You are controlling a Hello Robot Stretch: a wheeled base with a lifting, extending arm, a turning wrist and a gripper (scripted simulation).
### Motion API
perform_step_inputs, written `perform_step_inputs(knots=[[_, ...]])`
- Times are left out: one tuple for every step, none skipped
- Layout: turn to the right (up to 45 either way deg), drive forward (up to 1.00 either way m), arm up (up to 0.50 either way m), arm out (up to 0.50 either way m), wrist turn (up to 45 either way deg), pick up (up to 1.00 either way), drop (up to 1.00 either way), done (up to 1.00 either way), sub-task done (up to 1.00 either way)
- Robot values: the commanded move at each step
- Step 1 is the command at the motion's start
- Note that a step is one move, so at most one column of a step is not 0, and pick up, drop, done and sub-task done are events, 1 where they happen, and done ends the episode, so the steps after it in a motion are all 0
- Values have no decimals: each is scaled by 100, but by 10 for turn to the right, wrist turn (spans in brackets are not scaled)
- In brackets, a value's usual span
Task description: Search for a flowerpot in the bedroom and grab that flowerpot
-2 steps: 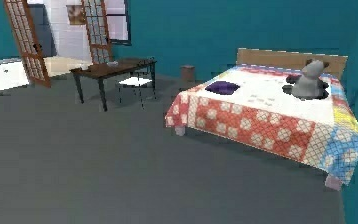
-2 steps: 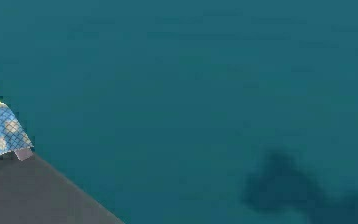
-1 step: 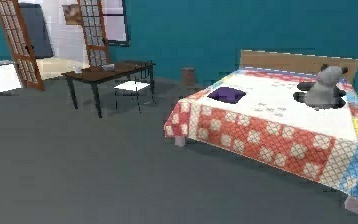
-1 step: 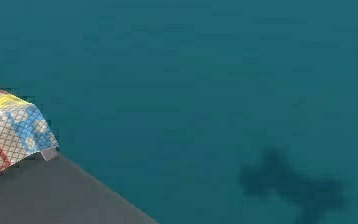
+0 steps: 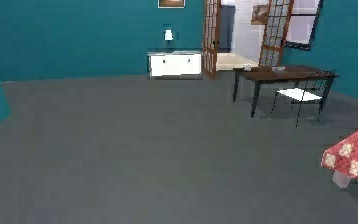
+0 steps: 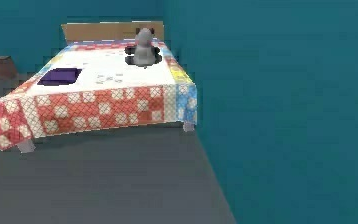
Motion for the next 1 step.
perform_step_inputs(knots=[[-420, 0, 0, 0, 0, 0, 0, 0, 0]])
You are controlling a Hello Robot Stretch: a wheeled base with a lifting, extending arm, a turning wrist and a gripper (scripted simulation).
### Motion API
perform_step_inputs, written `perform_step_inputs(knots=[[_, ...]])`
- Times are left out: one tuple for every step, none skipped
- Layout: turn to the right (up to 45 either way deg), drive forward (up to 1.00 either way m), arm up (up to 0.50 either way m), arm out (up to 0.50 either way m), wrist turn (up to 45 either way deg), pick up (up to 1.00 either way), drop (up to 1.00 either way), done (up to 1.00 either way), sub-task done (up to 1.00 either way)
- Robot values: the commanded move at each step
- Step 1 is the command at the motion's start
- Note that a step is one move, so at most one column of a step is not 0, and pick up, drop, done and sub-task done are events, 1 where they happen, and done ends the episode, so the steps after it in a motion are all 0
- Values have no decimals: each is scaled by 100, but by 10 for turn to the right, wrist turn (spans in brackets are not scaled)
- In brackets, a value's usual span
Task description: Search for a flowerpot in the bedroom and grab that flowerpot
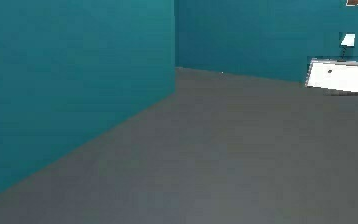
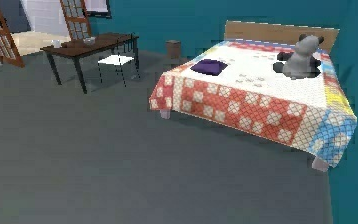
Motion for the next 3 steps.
perform_step_inputs(knots=[[-30, 0, 0, 0, 0, 0, 0, 0, 0], [0, 55, 0, 0, 0, 0, 0, 0, 0], [-450, 0, 0, 0, 0, 0, 0, 0, 0]])
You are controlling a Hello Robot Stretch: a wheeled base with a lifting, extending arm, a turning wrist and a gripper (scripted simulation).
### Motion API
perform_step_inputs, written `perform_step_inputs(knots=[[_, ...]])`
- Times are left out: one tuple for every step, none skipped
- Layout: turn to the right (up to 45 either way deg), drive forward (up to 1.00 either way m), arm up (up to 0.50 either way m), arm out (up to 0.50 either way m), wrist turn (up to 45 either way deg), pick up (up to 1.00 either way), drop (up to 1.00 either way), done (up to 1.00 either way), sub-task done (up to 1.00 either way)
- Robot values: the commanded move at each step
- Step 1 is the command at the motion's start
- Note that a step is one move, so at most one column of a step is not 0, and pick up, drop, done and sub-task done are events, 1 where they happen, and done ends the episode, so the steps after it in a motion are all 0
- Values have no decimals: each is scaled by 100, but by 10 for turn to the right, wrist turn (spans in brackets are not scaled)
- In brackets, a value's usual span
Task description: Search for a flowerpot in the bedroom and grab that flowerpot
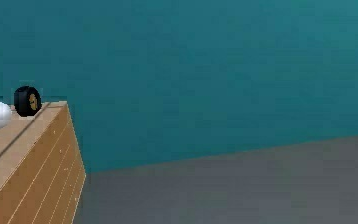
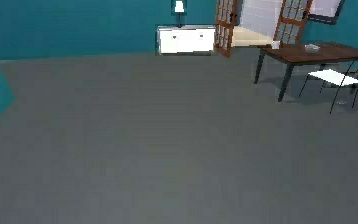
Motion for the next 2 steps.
perform_step_inputs(knots=[[-90, 0, 0, 0, 0, 0, 0, 0, 0], [0, 100, 0, 0, 0, 0, 0, 0, 0]])
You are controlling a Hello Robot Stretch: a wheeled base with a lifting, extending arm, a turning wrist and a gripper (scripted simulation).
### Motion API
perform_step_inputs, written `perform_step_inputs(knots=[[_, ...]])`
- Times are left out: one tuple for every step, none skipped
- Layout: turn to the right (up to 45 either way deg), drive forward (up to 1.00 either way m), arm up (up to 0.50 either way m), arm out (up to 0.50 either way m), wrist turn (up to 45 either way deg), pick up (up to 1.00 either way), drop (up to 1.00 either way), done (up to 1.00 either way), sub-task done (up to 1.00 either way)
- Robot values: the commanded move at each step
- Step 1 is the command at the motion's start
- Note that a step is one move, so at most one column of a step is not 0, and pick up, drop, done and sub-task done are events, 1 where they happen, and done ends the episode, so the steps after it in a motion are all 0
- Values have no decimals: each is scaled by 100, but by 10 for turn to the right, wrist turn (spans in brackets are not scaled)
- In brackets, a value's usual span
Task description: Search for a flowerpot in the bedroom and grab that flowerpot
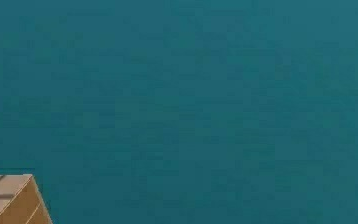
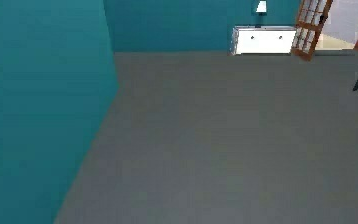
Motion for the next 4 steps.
perform_step_inputs(knots=[[450, 0, 0, 0, 0, 0, 0, 0, 0], [450, 0, 0, 0, 0, 0, 0, 0, 0], [450, 0, 0, 0, 0, 0, 0, 0, 0], [270, 0, 0, 0, 0, 0, 0, 0, 0]])
